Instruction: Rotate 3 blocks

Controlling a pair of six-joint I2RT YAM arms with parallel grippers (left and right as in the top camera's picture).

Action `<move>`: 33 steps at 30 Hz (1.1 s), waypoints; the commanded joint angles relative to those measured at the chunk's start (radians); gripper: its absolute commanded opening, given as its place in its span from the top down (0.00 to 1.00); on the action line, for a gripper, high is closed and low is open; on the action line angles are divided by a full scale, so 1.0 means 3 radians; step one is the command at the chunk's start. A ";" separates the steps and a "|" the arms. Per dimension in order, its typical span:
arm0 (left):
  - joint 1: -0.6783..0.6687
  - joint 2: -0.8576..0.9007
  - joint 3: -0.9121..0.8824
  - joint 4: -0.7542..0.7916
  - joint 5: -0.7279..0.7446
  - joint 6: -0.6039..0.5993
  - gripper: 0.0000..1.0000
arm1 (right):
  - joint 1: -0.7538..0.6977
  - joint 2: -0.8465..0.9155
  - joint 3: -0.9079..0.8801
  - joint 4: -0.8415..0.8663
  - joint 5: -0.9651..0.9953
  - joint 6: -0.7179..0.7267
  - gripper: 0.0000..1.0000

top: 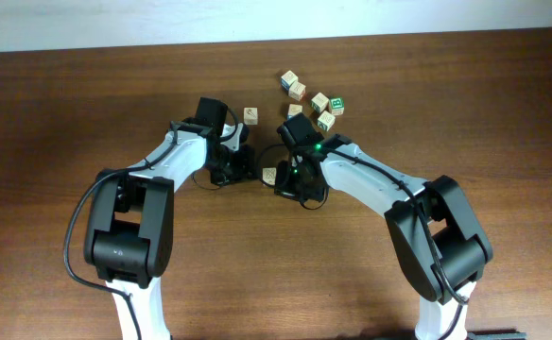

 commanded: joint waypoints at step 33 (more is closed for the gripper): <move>-0.0014 0.0085 0.0013 -0.0004 0.0034 0.0053 1.00 | 0.0017 0.0031 -0.0020 0.0221 0.0104 0.0028 0.96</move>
